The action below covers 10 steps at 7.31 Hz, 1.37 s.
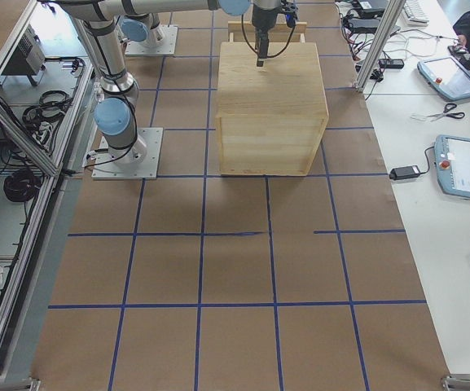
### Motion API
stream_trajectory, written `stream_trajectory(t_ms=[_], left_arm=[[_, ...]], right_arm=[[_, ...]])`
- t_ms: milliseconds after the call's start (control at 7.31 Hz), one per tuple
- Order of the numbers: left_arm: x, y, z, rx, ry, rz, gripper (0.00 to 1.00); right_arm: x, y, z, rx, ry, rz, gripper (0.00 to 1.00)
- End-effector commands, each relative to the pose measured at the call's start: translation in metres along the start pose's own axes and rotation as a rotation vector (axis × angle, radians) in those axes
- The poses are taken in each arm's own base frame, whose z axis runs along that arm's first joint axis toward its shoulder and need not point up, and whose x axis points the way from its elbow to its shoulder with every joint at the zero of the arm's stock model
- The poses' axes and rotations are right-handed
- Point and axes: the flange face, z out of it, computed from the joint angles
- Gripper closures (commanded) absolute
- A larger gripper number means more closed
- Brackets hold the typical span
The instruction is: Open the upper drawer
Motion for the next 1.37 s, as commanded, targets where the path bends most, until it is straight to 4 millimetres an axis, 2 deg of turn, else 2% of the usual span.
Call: stream_trajectory(t_ms=[0,274,411,547,821,1232], left_arm=[[-0.032,0.003,-0.02,-0.034,-0.021,-0.002,0.0],[-0.081,-0.006,-0.02,-0.045,-0.049,0.061,0.0],[-0.095,-0.005,-0.019,-0.057,-0.06,0.065,0.0],[-0.1,-0.001,-0.016,-0.066,-0.102,0.121,0.0],[-0.093,0.011,-0.024,-0.059,-0.106,0.137,0.0],[-0.065,0.031,-0.017,-0.074,-0.104,0.196,0.0]], right_arm=[[0.001,0.0,0.0,0.001,0.0,0.002,0.0],[0.0,0.0,0.0,0.001,0.0,0.0,0.0],[0.0,0.0,0.0,0.001,0.0,-0.001,0.0],[0.0,0.0,0.0,-0.001,0.0,-0.001,0.0],[0.0,0.0,0.0,0.001,0.0,0.0,0.0],[0.0,0.0,0.0,0.001,0.0,-0.001,0.0]])
